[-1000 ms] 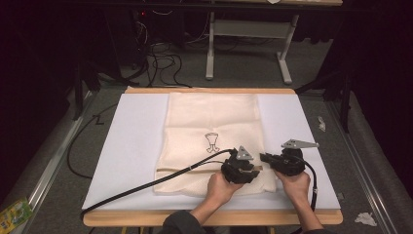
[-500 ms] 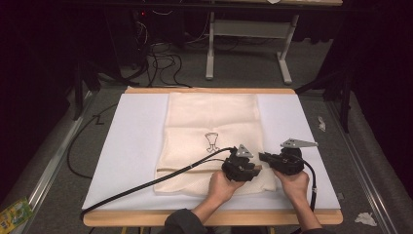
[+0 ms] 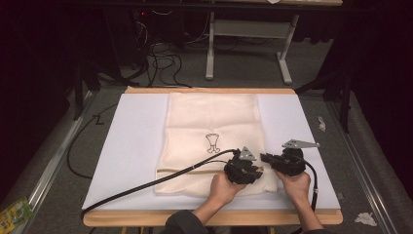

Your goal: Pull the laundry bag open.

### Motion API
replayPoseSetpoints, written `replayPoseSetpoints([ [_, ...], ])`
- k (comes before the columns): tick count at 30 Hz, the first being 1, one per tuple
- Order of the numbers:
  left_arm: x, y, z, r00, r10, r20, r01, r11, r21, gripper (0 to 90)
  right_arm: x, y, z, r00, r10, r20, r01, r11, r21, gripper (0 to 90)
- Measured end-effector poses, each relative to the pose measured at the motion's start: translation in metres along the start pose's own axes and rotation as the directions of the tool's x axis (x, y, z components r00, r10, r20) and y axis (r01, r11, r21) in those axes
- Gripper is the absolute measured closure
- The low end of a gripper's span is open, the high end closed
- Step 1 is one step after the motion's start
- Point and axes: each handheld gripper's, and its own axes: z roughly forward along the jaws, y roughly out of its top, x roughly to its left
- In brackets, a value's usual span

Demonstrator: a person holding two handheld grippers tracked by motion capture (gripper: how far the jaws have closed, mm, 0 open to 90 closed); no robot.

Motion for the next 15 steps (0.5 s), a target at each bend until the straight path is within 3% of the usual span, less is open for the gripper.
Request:
replayPoseSetpoints([
  [9,0.005,-0.004,0.0005,0.9972,-0.063,0.04,0.064,0.9977,-0.023,73.0,0.0007,-0.0003,0.0017,1.0,-0.001,0.0,0.001,1.0,0.001,88.2],
  [15,0.0073,-0.0026,0.005,0.9958,-0.086,0.031,0.087,0.996,-0.02,76.7,0.0019,0.001,0.0026,1.0,-0.004,-0.003,0.004,1.0,-0.001,88.2],
])
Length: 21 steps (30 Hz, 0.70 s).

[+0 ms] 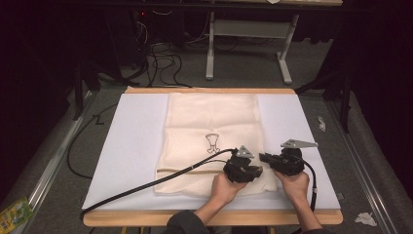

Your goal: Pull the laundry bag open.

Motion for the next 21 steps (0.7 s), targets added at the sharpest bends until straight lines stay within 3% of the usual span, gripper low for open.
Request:
replayPoseSetpoints([
  [9,0.0002,0.0006,0.0013,0.9999,-0.007,-0.011,0.007,0.9999,0.009,85.7,-0.0003,-0.0003,0.0005,1.0,-0.004,-0.002,0.004,1.0,0.001,88.2],
  [16,0.0025,0.0049,-0.0018,0.9999,-0.001,-0.012,0.001,0.9999,0.01,86.8,-0.0013,0.0022,-0.0007,0.9999,-0.015,-0.002,0.015,1.0,0.004,88.2],
  [21,-0.0035,0.0044,-0.0061,0.9987,0.038,-0.033,-0.038,0.9993,0.007,86.8,0.0,0.0017,-0.0016,0.9995,-0.03,0.013,0.029,1.0,0.005,88.2],
])
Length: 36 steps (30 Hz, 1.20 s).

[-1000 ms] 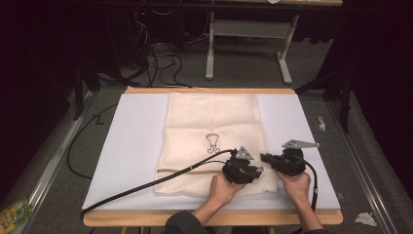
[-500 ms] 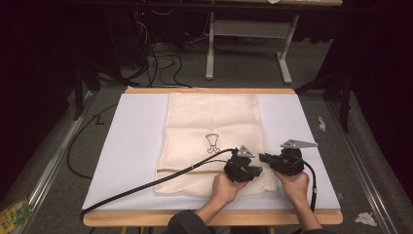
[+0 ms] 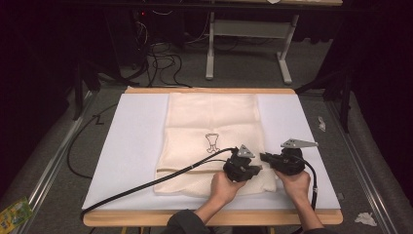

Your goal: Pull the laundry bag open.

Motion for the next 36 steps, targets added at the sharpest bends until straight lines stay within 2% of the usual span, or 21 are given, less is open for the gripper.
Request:
replayPoseSetpoints([
  [5,0.007,0.006,-0.003,0.9992,-0.027,0.028,0.027,0.9996,-0.002,86.9,-0.004,0.002,-0.001,1.0,-0.003,0.0,0.003,1.0,0.008,88.2],
  [10,0.007,0.009,-0.009,0.9998,-0.007,0.018,0.007,1.0,-0.001,87.0,-0.005,0.005,-0.003,0.9999,-0.014,0.0,0.014,1.0,0.015,88.2],
  [13,0.007,0.008,-0.008,0.9998,-0.008,0.018,0.008,0.9999,0.009,87.1,-0.005,0.005,-0.002,0.9997,-0.023,-0.004,0.023,1.0,0.019,88.2],
  [19,0.006,0.008,-0.009,1.0,0.0,0.002,0.0,0.9999,0.014,87.1,-0.005,0.004,-0.003,0.9997,-0.025,-0.009,0.025,1.0,0.013,88.2],
  [26,0.004,0.007,-0.013,0.9989,0.013,-0.044,-0.012,0.9999,0.005,87.2,-0.004,-0.001,-0.006,0.9996,-0.026,0.002,0.026,1.0,0.003,88.4],
  [30,0.006,0.003,-0.015,0.999,0.006,-0.045,-0.005,0.9999,0.011,87.2,-0.008,-0.002,-0.007,0.9999,-0.011,-0.007,0.011,1.0,0.0,88.4],
  [36,0.009,0.001,-0.022,0.9985,-0.001,-0.055,0.001,1.0,0.005,87.1,-0.005,0.0,-0.006,0.9999,-0.011,-0.01,0.011,1.0,-0.001,88.4],
])
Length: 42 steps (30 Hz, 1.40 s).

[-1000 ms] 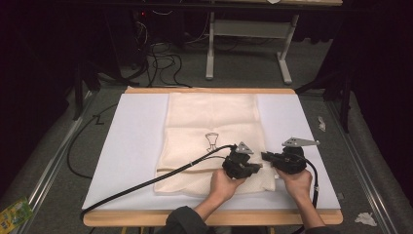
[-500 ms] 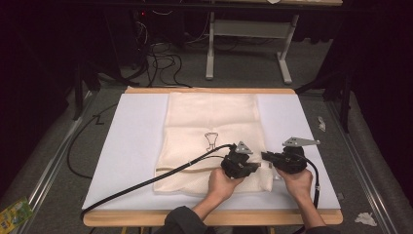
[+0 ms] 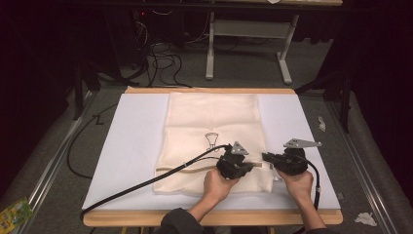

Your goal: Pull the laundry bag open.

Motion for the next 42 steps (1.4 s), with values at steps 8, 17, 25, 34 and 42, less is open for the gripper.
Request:
replayPoseSetpoints([
  [8,0.002,-0.001,-0.004,1.0,-0.002,0.0,0.002,1.0,0.0,87.1,0.0,0.0,0.0,1.0,-0.004,0.003,0.004,1.0,-0.004,88.4],
  [17,0.004,-0.004,-0.009,1.0,-0.002,-0.004,0.002,1.0,-0.004,87.1,0.002,0.0,0.001,0.9999,-0.016,0.006,0.016,1.0,0.005,88.4],
  [25,0.006,-0.007,-0.015,0.9999,0.005,-0.013,-0.005,0.9999,-0.013,87.1,0.004,0.001,0.002,0.9996,-0.028,0.011,0.028,1.0,-0.003,88.3],
  [34,0.007,-0.007,-0.022,0.9996,0.013,-0.024,-0.013,0.9999,-0.002,87.1,0.004,0.001,0.002,0.9994,-0.033,0.011,0.033,0.999,-0.017,88.1],
  [42,0.008,-0.007,-0.021,0.9998,0.005,-0.02,-0.005,0.9999,-0.009,87.0,0.004,-0.002,0.004,0.999,-0.044,0.003,0.044,0.999,-0.026,88.0],
])
